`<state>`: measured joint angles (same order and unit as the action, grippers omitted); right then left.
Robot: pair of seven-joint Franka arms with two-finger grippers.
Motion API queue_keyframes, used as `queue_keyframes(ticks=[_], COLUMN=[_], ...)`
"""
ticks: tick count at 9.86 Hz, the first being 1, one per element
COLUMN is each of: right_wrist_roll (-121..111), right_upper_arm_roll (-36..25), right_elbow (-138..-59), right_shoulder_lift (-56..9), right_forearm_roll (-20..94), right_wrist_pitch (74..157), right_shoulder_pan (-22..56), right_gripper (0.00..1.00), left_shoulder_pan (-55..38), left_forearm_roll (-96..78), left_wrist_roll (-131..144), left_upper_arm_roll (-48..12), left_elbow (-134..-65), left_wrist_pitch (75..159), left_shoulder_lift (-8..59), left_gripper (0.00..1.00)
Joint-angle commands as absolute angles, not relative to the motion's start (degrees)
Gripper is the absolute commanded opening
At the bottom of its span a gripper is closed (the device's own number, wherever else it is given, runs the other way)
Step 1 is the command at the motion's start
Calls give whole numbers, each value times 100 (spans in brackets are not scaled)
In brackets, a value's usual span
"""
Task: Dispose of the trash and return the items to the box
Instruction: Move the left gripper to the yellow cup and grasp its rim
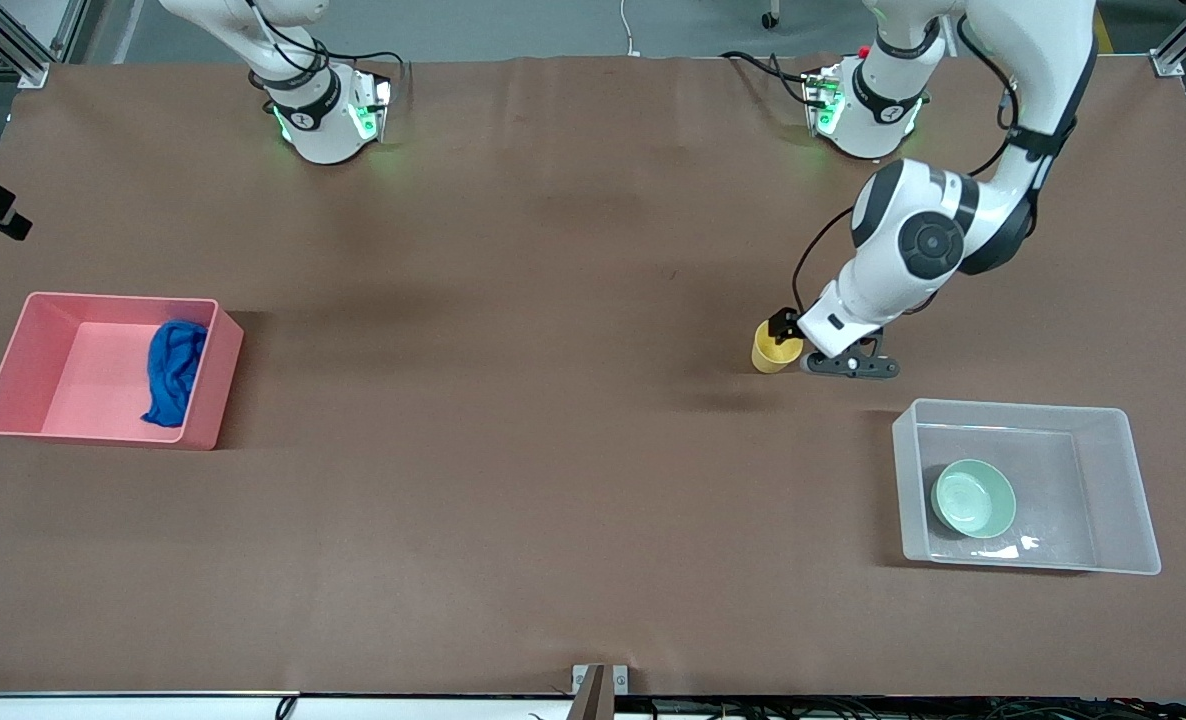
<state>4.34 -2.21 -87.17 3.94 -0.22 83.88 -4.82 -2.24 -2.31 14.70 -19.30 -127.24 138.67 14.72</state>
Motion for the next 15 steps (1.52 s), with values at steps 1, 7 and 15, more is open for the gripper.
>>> queue_keyframes(ticks=[1,7,15], right_wrist_roll=[378,378,378], right_upper_arm_roll=[-211,-220,-220], right_elbow=[-8666,-8666,-8666], right_shoulder_lift=[387,387,387], right_forearm_roll=[-79,-79,-79], right_wrist_pitch=[8332,8323,8323], right_shoulder_pan=[-501,-510,-510], right_gripper=[100,100,100], left_shoulder_pan=[-298,-273,-220], left_forearm_roll=[-1,114,114], left_wrist_roll=[1774,1811,1934], left_upper_arm_roll=[-1934,-1934,-2014], left_elbow=[-12736,-12823,-12735], left_wrist_pitch=[14377,14379,14379], left_shoulder_lift=[2002,1943,1662], left_gripper=[71,1,0])
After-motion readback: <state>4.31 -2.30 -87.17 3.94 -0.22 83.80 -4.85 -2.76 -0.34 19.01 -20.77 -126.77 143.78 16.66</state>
